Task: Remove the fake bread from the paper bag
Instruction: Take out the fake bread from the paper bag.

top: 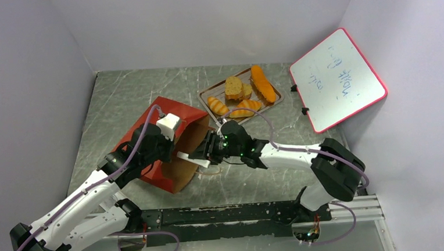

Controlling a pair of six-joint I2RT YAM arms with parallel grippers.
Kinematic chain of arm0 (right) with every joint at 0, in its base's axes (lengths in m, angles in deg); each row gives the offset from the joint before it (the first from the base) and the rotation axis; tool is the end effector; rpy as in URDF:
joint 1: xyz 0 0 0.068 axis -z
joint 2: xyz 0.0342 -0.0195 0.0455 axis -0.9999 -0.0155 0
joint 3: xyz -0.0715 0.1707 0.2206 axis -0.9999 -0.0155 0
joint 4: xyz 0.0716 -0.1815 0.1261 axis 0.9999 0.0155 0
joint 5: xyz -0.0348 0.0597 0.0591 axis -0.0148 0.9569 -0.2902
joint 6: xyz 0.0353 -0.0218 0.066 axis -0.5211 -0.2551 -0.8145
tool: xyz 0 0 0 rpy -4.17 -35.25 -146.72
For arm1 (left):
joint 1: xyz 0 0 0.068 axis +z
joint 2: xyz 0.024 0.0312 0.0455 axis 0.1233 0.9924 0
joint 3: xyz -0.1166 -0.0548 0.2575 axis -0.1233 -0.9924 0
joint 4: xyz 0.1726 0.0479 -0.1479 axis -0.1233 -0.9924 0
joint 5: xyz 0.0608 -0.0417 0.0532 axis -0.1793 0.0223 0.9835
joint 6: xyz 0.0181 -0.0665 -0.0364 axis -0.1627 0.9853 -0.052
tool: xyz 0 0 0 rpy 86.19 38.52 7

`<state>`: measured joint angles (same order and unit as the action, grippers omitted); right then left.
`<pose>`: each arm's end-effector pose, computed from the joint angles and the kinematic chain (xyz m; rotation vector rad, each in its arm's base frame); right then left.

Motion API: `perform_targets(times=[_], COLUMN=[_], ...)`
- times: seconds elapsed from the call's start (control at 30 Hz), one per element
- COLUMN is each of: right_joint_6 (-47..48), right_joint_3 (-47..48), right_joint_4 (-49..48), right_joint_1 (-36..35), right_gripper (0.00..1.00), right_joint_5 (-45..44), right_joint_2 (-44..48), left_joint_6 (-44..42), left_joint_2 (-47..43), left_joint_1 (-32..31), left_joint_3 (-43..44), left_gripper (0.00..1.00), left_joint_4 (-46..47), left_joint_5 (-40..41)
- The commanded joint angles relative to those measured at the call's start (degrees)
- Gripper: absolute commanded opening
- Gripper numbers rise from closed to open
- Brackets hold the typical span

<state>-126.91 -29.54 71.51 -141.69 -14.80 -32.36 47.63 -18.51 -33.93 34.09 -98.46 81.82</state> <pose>0.1752 0.2607 0.2285 0.2086 2.4488 1.5112 0.1324 -0.1019 0.2835 0.5765 2.1209 -0.3032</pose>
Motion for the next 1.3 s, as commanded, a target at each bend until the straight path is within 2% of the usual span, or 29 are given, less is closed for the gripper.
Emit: perform_targets(times=[0.0, 0.37, 0.4, 0.53, 0.63, 0.73, 1.03, 1.27], right_joint_6=[1.46, 2.14, 2.09, 1.65, 1.67, 1.44, 1.25, 3.01], right_joint_3=[3.06, 5.88, 5.77, 4.36, 3.33, 2.08, -1.36, -4.13], right_joint_4=[-3.34, -4.63, -4.84, -5.71, -5.93, -6.23, -5.41, -0.23], right_joint_1=[-0.25, -0.59, -0.60, -0.64, -0.58, -0.60, -0.51, 0.40], right_gripper=[0.43, 0.41, 0.38, 0.15, 0.05, 0.00, 0.00, 0.00], right_joint_5=[0.94, 0.76, 0.68, -0.34, -0.99, -1.23, -1.77, -4.68], right_joint_2=[-2.43, -8.06, -8.22, -7.76, -6.59, -5.07, 0.58, 9.41], left_joint_6=[-0.66, -0.66, -0.58, -0.46, -0.25, 0.07, 1.96, 3.23], left_joint_2=[-0.17, -0.65, -0.70, -1.11, -1.29, -1.52, -0.31, 3.86], left_joint_1=[0.06, 0.10, 0.06, 0.08, 0.06, 0.07, 0.06, 1.09], left_joint_3=[0.37, 0.11, 0.14, 0.07, -0.04, -0.06, 0.61, 1.72], left_gripper=[0.07, 0.07, 0.07, 0.07, 0.07, 0.07, 0.07, 0.07], left_joint_4=[2.18, 2.42, 2.42, 2.42, 2.42, 2.33, 1.14, 0.23], left_joint_5=[-2.11, -2.74, -2.67, -2.19, -1.45, -0.75, 5.96, 10.31])
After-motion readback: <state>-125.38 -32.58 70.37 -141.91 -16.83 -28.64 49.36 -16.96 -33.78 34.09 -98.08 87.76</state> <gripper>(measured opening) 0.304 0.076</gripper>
